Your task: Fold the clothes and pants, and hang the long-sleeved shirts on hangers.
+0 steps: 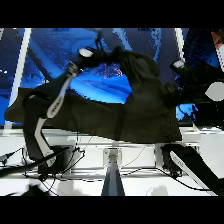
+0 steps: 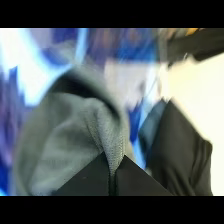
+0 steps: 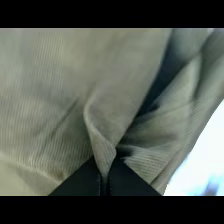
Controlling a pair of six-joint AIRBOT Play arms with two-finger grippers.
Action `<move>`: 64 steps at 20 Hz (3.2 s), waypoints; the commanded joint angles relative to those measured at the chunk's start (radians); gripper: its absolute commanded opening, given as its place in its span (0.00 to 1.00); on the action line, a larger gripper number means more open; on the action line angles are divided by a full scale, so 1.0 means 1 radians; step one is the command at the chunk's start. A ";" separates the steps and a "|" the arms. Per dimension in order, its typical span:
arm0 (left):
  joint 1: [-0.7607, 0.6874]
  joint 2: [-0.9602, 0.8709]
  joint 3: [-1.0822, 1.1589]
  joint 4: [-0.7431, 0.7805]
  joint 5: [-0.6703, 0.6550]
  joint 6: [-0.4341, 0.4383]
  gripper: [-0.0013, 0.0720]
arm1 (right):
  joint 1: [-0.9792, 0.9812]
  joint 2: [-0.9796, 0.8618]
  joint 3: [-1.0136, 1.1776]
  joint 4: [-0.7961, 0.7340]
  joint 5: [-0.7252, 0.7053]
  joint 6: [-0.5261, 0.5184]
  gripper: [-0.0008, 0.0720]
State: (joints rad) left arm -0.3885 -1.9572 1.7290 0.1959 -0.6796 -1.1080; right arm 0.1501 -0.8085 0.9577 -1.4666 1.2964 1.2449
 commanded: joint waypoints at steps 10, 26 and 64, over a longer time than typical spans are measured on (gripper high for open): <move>0.280 0.482 0.003 0.668 -0.237 0.113 0.47 | 0.000 -0.302 0.000 0.154 -1.046 0.002 0.55; 0.547 0.320 -0.062 1.004 -0.648 -0.103 0.67 | -0.001 -0.371 0.000 0.098 -0.996 0.001 0.81; 0.827 0.608 0.040 0.832 -0.350 -0.142 0.04 | -0.001 -0.370 0.000 0.106 -0.969 0.023 0.34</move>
State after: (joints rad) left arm 0.4065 -1.4025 1.7679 0.9104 -1.0084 -1.2495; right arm 0.1501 -1.1790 0.9573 -1.3590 0.3168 1.2621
